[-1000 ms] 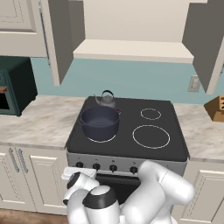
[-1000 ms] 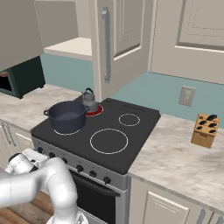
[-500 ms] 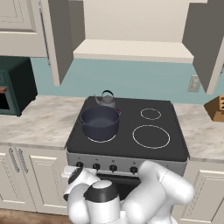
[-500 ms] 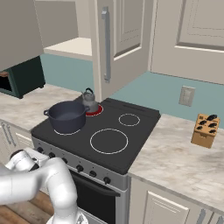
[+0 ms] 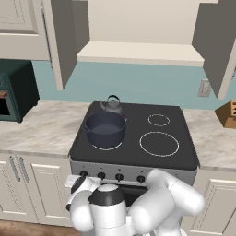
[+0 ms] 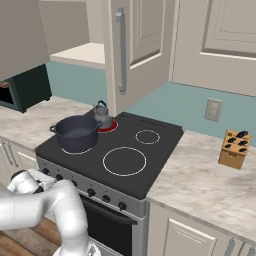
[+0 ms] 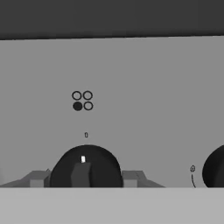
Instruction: Pick the kettle from the cabinet and place it on a stove burner. Then pick the pot from the counter and place it on another stove burner. Finally, turn both burners on.
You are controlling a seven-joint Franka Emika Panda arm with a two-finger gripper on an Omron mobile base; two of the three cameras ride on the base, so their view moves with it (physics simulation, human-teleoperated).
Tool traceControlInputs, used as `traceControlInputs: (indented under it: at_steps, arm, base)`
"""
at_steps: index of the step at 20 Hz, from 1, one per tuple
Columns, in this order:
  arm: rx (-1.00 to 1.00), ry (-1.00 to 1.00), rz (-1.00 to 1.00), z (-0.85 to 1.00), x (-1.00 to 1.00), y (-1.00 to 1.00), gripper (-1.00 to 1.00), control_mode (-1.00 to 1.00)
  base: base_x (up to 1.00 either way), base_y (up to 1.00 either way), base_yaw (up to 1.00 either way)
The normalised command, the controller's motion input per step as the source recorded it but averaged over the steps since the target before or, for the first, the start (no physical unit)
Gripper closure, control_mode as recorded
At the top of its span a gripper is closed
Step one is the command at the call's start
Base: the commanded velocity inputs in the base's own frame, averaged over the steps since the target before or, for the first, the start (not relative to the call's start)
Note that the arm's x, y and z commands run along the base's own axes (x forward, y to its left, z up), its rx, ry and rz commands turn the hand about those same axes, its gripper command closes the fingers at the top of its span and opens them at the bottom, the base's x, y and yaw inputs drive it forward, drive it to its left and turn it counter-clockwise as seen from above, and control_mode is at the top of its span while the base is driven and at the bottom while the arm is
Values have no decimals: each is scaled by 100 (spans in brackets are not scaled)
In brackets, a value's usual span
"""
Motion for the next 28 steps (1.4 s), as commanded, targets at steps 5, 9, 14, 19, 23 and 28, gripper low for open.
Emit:
traceControlInputs:
  at_steps: [5,9,14,19,23,28]
  arm:
    - [-36,0,-12,0,-33,46,100,-100]
    - [-34,0,-13,0,-27,42,100,-100]
    - [-32,0,-13,6,-22,42,-100,-100]
    - [-25,0,-13,9,-22,31,-100,-100]
    - [-25,0,-13,13,-25,31,-100,-100]
    - [-30,0,-11,29,-17,40,-100,-100]
  base:
    - [0,0,0]
    - [0,0,0]
    - [0,0,0]
    - [0,0,0]
    - [0,0,0]
    - [0,0,0]
